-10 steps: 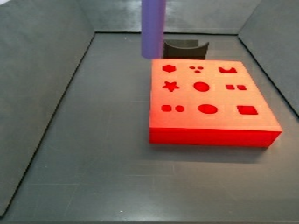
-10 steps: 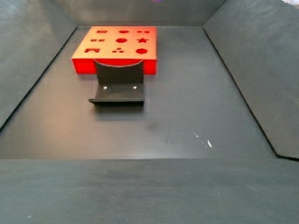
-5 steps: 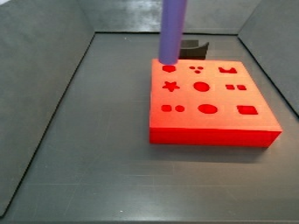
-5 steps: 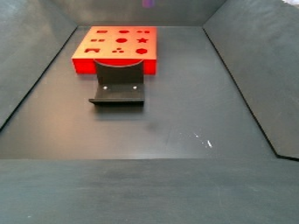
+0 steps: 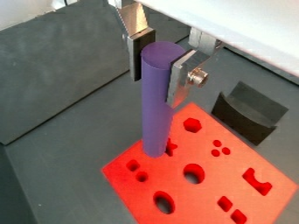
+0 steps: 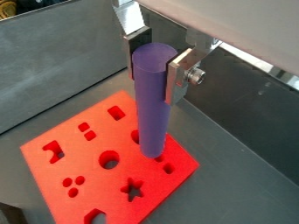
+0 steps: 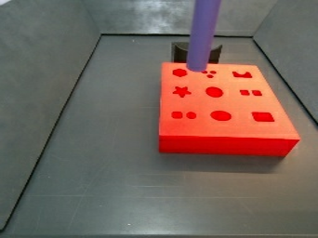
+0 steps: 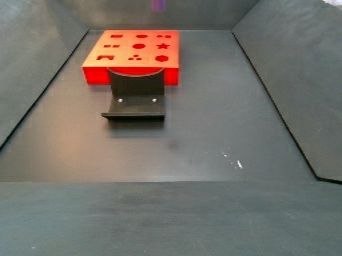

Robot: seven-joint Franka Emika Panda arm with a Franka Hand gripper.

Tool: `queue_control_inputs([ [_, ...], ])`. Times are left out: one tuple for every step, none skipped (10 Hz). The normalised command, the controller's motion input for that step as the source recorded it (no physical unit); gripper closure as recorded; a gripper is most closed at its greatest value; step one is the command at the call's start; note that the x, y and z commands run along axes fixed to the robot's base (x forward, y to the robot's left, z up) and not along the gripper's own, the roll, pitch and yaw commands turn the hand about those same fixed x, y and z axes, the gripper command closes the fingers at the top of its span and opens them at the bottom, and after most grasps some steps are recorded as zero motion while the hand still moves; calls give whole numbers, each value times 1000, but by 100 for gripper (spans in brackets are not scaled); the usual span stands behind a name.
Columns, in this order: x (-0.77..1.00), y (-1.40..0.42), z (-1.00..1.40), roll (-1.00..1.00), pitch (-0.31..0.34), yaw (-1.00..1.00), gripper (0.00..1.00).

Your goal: Insert the round object.

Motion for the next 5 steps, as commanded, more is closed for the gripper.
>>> queue_control_inputs([
  [1000, 294, -137, 16, -34, 57, 100],
  [1000, 306, -166, 24, -41, 69, 100],
  [966, 306, -177, 63, -41, 74, 100],
  [900, 280, -151, 169, -11, 103, 100],
  [803, 123, -143, 316, 0, 151, 100],
])
